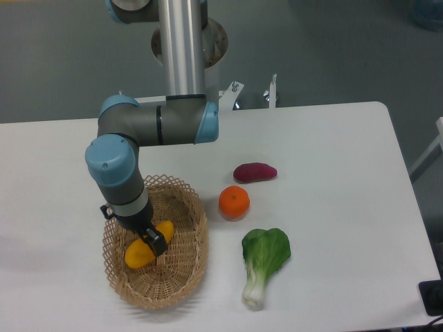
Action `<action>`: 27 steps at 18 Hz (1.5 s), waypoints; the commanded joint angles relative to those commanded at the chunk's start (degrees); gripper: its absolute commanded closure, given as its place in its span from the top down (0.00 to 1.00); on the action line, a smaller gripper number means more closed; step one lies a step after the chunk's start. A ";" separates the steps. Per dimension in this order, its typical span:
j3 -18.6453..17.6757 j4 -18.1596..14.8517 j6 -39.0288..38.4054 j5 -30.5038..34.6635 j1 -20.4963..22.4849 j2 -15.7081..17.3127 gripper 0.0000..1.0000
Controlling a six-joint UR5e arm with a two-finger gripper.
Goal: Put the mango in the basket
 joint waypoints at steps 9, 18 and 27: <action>7.64 -6.22 3.23 -0.53 8.07 4.39 1.00; 15.02 -23.98 21.16 -7.82 23.80 9.41 1.00; 18.81 -32.87 35.68 -10.28 33.05 11.08 1.00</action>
